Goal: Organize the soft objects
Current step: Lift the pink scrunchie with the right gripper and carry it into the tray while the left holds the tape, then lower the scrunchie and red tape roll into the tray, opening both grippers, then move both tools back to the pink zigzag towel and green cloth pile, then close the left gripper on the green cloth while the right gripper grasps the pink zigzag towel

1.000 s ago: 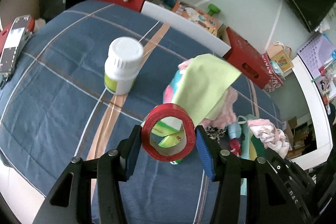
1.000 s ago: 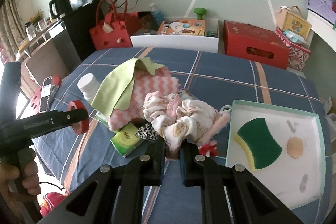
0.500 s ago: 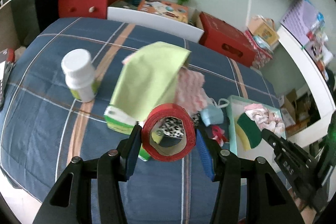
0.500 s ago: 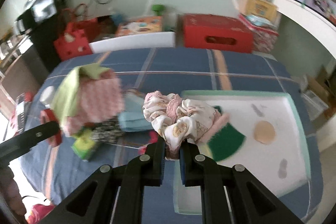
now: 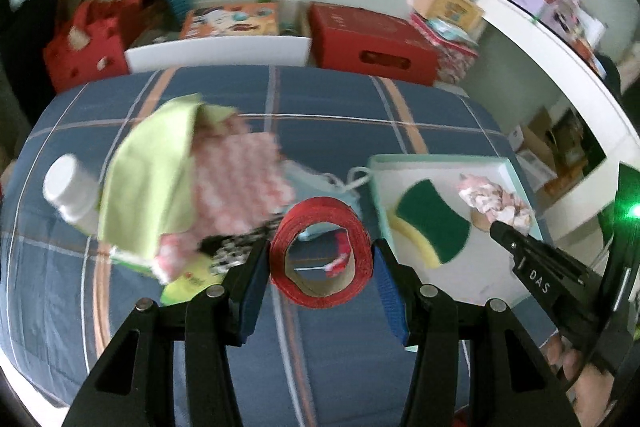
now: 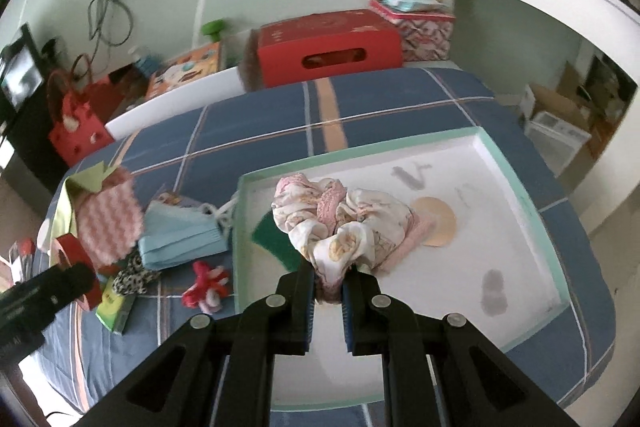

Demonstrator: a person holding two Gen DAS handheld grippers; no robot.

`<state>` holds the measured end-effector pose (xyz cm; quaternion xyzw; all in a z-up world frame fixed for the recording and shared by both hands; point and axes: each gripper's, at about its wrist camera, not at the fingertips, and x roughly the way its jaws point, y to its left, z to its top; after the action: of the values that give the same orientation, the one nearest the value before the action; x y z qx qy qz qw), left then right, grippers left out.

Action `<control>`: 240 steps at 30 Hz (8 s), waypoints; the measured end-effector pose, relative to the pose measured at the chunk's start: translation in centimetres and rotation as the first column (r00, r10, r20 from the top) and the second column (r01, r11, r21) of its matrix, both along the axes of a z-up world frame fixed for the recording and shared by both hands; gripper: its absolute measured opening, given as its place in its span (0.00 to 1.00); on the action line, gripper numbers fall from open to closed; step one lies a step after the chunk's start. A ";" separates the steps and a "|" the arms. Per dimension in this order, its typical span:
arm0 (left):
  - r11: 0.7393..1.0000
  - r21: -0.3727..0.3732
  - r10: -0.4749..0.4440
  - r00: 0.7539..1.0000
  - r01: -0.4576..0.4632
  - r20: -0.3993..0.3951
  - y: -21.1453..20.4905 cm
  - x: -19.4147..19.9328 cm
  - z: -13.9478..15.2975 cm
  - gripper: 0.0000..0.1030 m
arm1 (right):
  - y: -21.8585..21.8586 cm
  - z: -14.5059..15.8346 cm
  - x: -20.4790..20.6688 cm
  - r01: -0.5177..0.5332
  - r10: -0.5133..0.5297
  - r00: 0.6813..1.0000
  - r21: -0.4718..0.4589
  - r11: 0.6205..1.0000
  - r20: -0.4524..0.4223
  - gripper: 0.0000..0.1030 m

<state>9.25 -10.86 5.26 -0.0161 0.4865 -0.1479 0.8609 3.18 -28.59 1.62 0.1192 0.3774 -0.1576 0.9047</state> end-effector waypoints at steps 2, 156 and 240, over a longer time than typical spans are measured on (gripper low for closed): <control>0.999 0.016 -0.042 0.999 0.042 0.006 -1.7 0.1 0.0 0.51 | -1.2 0.0 -0.5 0.037 -0.037 0.999 0.007 0.999 0.007 0.12; 0.965 -0.110 0.240 0.971 -0.239 -0.012 15.3 6.6 -3.0 0.10 | 12.5 0.2 12.7 -0.263 0.266 0.962 0.055 0.963 -0.057 1.00; 0.888 -0.220 0.409 0.912 -0.403 -0.019 20.1 5.3 -2.9 0.10 | 13.5 2.1 11.7 -0.329 0.320 0.940 0.069 0.942 0.117 0.05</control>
<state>14.54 9.25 2.32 -0.2101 0.4411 -0.0177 0.8723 14.83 -15.05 3.69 0.1028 0.3507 0.0171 0.9307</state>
